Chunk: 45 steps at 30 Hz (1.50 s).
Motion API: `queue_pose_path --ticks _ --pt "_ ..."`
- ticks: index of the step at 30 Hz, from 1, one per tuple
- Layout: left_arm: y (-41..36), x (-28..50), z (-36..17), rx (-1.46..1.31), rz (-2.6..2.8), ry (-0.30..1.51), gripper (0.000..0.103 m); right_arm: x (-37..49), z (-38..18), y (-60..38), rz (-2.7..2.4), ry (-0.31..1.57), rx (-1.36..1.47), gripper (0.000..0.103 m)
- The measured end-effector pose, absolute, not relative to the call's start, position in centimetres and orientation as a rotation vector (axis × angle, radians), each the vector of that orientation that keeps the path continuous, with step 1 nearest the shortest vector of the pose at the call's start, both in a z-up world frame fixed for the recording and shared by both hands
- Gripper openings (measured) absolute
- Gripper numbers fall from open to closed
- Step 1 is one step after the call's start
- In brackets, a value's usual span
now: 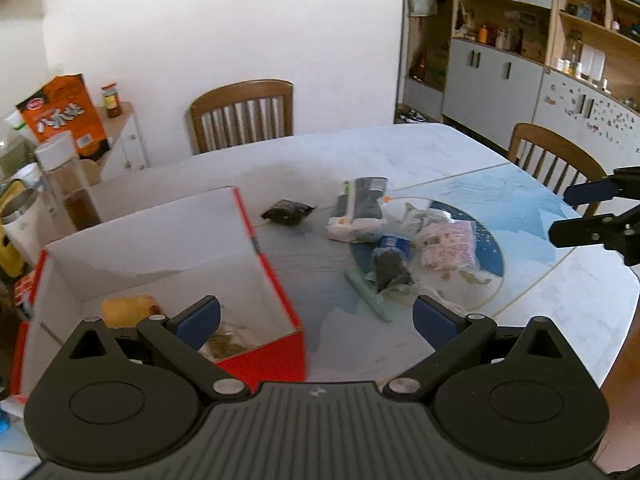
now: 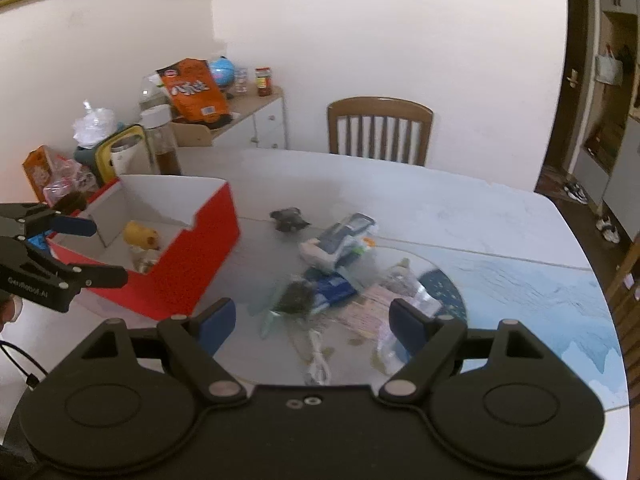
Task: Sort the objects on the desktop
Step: 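Withdraw both tools from the box back toward the snack pile, then grasp the black seaweed bag with the left tool while the right tool grasps the pink-white bag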
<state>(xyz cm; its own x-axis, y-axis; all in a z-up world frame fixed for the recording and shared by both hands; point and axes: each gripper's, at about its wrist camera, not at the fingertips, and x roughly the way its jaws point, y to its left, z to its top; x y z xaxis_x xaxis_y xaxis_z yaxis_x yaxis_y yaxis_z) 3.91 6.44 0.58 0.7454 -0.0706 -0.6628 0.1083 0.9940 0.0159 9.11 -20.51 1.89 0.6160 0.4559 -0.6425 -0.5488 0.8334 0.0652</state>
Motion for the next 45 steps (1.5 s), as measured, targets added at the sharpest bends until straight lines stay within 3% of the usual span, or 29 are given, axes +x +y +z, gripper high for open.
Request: queue_pose_path --ticks 18,45 --pt "-0.1 10.3 -2.6 0.031 -0.176 0.738 0.103 15.4 -2.3 -22.7 0.617 0.717 -0.254 0.084" --pt "-1.8 19.1 -9.0 -0.048 -0.083 0.872 0.103 22.7 -9.2 -20.7 0.861 0.713 -0.531 0.084"
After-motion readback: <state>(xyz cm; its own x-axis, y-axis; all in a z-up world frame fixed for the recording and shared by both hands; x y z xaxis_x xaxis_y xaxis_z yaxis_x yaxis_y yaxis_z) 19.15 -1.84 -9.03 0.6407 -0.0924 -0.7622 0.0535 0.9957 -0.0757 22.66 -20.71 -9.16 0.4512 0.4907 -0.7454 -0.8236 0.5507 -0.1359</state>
